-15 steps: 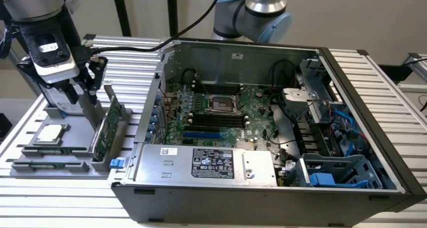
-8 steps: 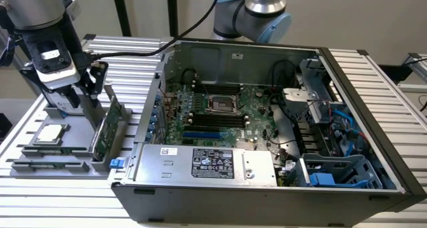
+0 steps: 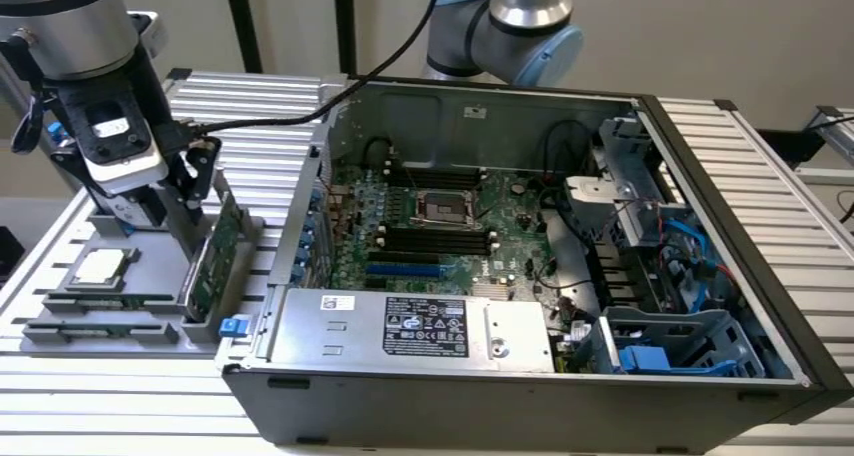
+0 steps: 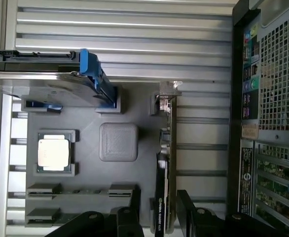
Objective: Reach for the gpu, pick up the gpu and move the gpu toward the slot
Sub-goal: 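Pick up the gpu and move the gpu toward the slot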
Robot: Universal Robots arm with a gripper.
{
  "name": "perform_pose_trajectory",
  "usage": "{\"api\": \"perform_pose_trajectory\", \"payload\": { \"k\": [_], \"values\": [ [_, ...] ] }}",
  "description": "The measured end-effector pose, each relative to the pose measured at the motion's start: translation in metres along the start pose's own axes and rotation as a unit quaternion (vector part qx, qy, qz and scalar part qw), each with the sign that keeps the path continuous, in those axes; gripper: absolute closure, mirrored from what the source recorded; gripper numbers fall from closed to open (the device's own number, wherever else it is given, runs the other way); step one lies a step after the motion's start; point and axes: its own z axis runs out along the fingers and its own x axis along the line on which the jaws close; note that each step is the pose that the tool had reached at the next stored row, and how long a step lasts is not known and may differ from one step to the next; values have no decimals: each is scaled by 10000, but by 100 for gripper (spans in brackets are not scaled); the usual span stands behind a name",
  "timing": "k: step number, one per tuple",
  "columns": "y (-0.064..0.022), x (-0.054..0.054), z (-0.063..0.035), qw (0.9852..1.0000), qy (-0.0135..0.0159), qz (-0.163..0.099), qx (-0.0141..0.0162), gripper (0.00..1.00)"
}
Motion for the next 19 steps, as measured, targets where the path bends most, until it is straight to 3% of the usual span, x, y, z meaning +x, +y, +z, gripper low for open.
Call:
{"api": "perform_pose_trajectory", "payload": {
  "k": [19],
  "values": [
    [-9, -59, 345, 10000, -35, 1, 9, 58]
  ]
}}
